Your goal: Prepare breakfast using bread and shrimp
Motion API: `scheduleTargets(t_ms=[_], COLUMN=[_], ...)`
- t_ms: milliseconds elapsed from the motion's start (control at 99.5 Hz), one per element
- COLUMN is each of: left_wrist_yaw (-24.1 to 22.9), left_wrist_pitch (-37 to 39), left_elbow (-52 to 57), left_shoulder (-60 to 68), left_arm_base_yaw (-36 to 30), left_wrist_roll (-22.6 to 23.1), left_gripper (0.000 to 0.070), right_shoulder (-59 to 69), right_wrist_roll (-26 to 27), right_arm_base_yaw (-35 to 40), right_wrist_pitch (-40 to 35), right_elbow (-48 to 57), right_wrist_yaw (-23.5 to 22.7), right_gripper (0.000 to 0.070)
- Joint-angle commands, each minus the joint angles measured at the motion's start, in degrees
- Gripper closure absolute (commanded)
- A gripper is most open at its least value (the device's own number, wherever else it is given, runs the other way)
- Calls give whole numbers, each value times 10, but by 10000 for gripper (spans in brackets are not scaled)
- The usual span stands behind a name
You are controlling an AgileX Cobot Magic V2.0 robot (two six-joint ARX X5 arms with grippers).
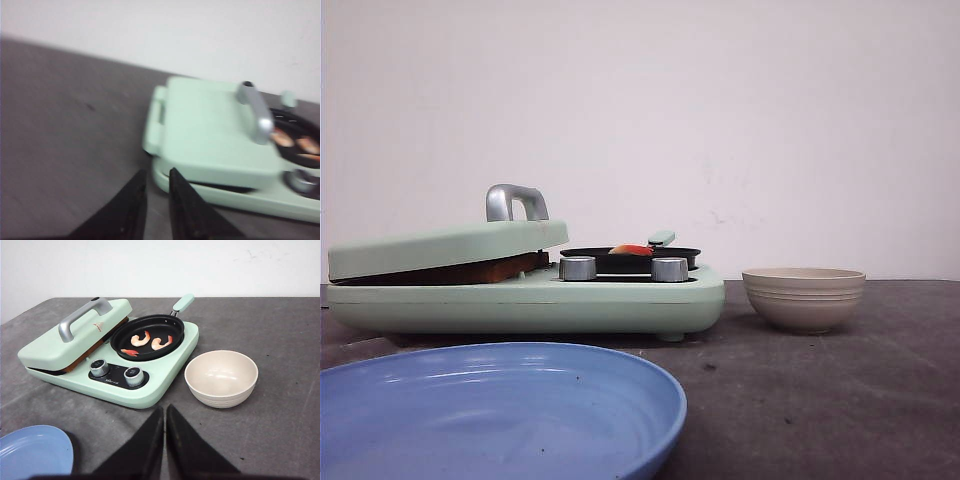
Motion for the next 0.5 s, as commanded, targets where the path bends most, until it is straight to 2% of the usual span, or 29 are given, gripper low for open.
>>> scheduleTargets(t_ms=[0, 80, 191, 311, 362, 442, 492], left_wrist_yaw=[0, 9, 60, 107, 126, 150, 150], left_wrist_pitch=[49, 113, 167, 172, 186, 129, 131], left_elbow=[-27, -73, -140, -184, -209, -212, -212], left_shoulder=[-13, -38, -65, -65, -65, -65, -65], left_arm_base_yaw=[17, 36, 52, 54, 54, 53, 52], left_wrist_roll=[97, 102, 100, 97, 78, 69, 74], left_gripper=[700, 700, 700, 700, 700, 700, 700], right_shoulder=[-2, -2, -2, -2, -2, -2, -2], right_wrist_roll=[6, 6, 6, 6, 6, 6, 6], right_arm_base_yaw=[2, 2, 2, 2, 2, 2, 2], right_wrist_pitch=[6, 6, 6, 6, 6, 6, 6], right_elbow=[0, 0, 0, 0, 0, 0, 0], right_wrist_yaw=[2, 2, 2, 2, 2, 2, 2], right_gripper=[700, 700, 700, 700, 700, 700, 700])
